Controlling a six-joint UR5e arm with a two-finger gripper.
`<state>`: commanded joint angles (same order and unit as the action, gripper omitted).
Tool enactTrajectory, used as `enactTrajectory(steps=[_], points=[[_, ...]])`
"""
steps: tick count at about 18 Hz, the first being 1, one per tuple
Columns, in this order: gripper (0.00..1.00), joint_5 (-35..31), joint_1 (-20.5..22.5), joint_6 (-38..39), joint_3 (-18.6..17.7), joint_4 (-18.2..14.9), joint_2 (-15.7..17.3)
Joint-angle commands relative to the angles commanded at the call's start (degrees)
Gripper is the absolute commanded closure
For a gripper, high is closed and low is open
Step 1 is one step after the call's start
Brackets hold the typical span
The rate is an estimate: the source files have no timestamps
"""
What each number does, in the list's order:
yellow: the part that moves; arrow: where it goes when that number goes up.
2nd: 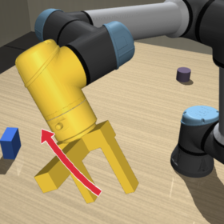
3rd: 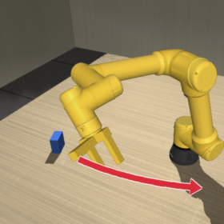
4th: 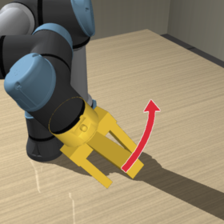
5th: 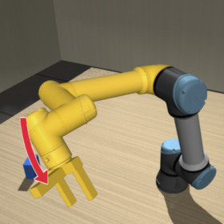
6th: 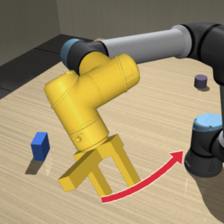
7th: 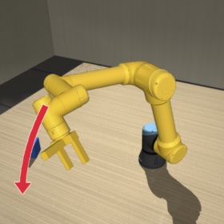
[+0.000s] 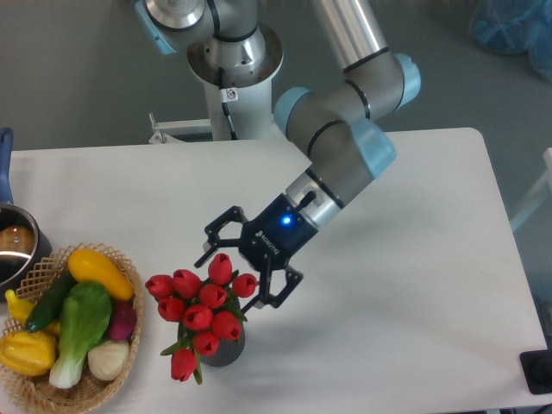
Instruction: Insert the flowers into the vase
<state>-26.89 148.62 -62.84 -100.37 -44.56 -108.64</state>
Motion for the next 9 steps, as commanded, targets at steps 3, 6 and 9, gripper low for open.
enactTrajectory(steps=[3,6,9], points=[[0.00,-3.07,0.71,0.00,0.00,-0.09,2.11],[0.00,-9.83,1.23,-0.09,0.00,-0.09,4.65],[0.00,-19.40,1.06,-2.44,0.00,-0.09,6.59]])
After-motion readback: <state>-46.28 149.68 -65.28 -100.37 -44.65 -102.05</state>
